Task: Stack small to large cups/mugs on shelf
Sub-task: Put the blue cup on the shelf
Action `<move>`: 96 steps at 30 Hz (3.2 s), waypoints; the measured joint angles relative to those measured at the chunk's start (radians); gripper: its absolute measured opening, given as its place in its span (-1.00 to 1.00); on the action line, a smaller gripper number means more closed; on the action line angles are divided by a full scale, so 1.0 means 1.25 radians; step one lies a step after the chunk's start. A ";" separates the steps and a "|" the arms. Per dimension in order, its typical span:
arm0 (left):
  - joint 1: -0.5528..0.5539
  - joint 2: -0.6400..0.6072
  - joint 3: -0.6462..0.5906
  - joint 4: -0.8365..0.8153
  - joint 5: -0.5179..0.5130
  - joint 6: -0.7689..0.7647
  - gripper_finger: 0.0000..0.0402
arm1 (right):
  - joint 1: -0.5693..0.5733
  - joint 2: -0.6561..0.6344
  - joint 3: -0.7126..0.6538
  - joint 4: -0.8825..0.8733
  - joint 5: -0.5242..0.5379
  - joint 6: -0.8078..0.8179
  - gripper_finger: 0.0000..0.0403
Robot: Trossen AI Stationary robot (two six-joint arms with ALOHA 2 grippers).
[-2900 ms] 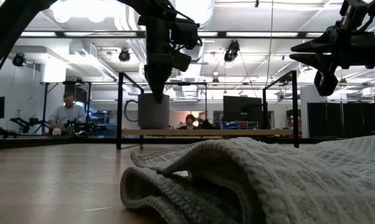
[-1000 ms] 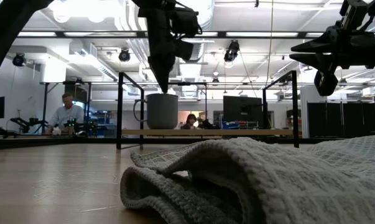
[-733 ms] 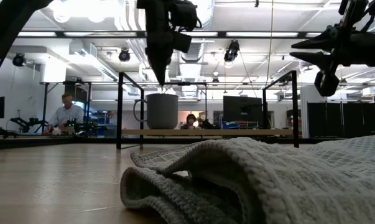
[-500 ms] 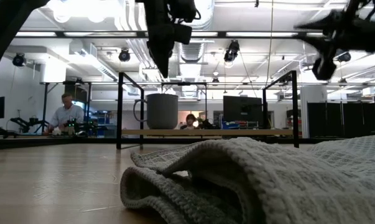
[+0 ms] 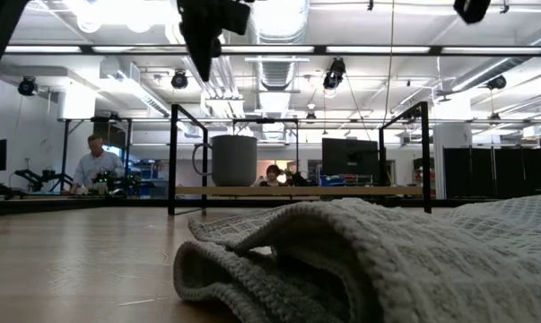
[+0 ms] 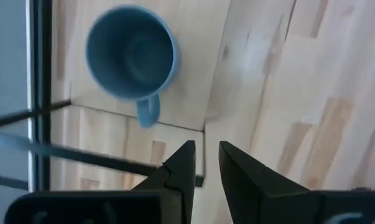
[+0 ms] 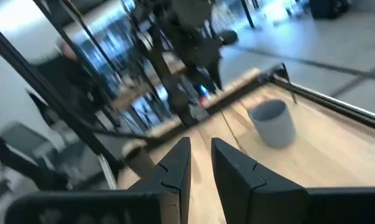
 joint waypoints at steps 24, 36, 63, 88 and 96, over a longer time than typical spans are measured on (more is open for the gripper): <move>-0.017 -0.049 -0.006 0.016 0.002 -0.042 -0.71 | 0.057 0.448 0.468 -0.853 -0.317 0.156 -0.71; -0.017 -0.051 -0.006 0.016 0.002 -0.041 -0.71 | 0.208 0.472 0.361 -0.852 -0.322 0.262 -0.71; -0.017 -0.051 -0.006 0.003 0.002 -0.040 -0.72 | 0.291 0.525 0.142 -0.844 -0.375 0.241 -0.56; -0.018 -0.051 -0.006 0.003 0.002 -0.040 -0.72 | 0.292 0.525 0.009 -0.667 -0.369 0.373 -0.34; -0.018 -0.051 -0.006 0.003 0.002 -0.040 -0.72 | 0.292 0.525 -0.019 -0.626 -0.369 0.372 -0.34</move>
